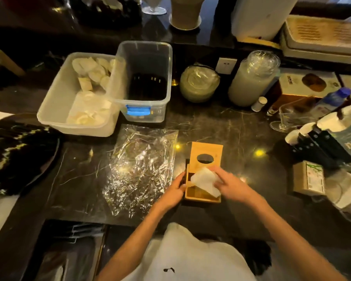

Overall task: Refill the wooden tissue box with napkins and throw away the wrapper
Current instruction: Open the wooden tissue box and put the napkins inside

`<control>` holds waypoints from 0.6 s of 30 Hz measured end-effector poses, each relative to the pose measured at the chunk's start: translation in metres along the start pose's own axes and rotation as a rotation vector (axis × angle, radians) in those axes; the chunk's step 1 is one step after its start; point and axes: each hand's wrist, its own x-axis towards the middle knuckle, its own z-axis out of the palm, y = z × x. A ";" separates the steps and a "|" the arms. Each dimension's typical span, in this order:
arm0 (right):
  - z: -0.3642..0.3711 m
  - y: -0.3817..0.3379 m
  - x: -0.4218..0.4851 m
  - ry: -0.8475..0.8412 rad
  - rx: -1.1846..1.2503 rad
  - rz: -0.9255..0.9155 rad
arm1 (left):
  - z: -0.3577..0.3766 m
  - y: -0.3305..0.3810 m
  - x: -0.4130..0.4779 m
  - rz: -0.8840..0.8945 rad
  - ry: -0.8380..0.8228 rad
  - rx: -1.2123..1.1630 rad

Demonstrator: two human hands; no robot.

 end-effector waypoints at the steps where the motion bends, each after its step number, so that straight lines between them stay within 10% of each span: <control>1: 0.001 -0.012 0.005 -0.030 -0.198 0.007 | 0.001 0.001 0.000 0.037 -0.013 0.008; 7: 0.017 -0.044 0.032 -0.240 -0.582 0.095 | 0.006 0.001 0.001 0.127 -0.045 0.015; 18: 0.045 -0.050 0.059 -0.379 -0.543 0.323 | 0.011 0.003 -0.001 0.170 0.006 -0.003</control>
